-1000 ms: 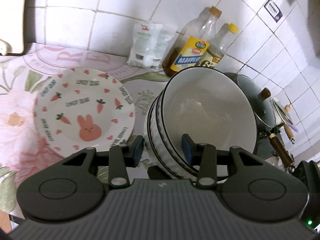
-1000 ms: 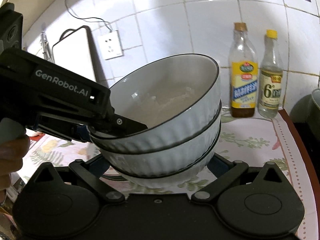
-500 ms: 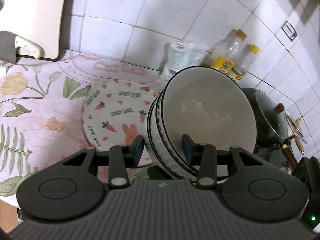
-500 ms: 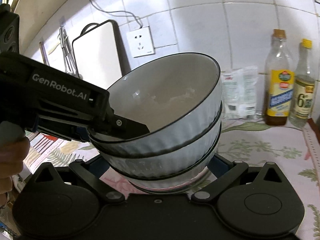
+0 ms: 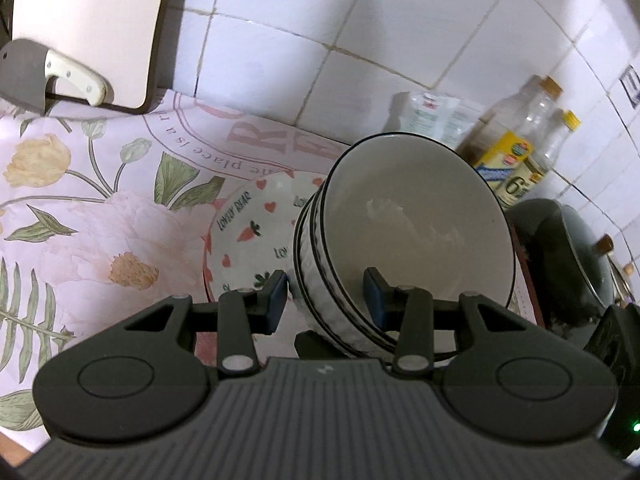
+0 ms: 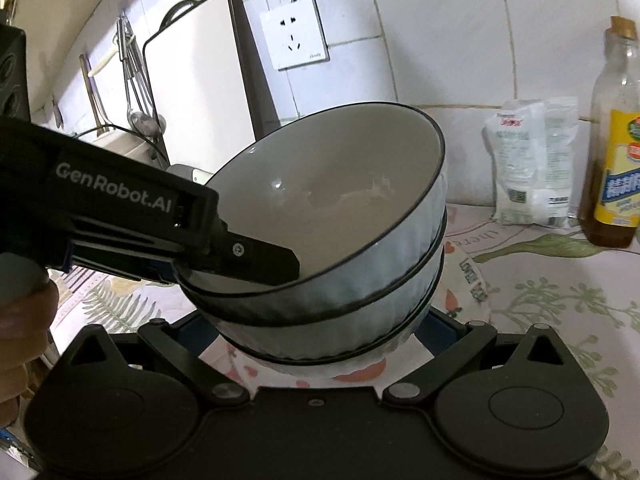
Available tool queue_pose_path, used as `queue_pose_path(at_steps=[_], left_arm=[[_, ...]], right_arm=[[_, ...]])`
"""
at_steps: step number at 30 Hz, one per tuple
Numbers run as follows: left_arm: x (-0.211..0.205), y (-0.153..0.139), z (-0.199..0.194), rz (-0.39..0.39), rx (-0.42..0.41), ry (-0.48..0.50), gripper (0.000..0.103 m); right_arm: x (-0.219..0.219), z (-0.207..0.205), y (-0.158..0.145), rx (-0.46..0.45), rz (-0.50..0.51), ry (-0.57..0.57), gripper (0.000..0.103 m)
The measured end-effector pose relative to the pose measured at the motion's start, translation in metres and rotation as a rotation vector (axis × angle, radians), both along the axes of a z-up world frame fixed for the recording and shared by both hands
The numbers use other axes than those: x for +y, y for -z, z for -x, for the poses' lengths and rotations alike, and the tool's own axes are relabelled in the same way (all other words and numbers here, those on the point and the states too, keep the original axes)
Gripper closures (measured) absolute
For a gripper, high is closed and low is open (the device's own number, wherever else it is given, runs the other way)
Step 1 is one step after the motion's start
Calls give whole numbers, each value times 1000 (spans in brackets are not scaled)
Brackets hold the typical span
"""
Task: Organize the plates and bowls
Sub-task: 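Lift the three-bowl stack with both tools and carry it over the bunny plates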
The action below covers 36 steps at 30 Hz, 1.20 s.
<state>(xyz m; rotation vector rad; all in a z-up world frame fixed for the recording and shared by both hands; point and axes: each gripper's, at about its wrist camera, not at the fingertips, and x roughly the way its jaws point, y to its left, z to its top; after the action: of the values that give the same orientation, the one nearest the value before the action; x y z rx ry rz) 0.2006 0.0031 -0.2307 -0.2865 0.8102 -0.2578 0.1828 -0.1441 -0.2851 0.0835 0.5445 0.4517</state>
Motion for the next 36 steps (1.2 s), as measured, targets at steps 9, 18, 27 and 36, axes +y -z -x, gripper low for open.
queue_pose_path(at_steps=[9,18,27,36], left_arm=[[7,16,-26,16,45,-32,63],[2,27,-38,-4,78,-53,63],[1,26,-41,-3,87,-67,62],[8,15,-37,-13,61,-105,58]], right_arm=[[9,-28,8,51,26,-32,0],[7,-45,17,102,31,-51,0],[5,-46,16,103,28,-66,0],[3,-37,6,127,69,-83,0]])
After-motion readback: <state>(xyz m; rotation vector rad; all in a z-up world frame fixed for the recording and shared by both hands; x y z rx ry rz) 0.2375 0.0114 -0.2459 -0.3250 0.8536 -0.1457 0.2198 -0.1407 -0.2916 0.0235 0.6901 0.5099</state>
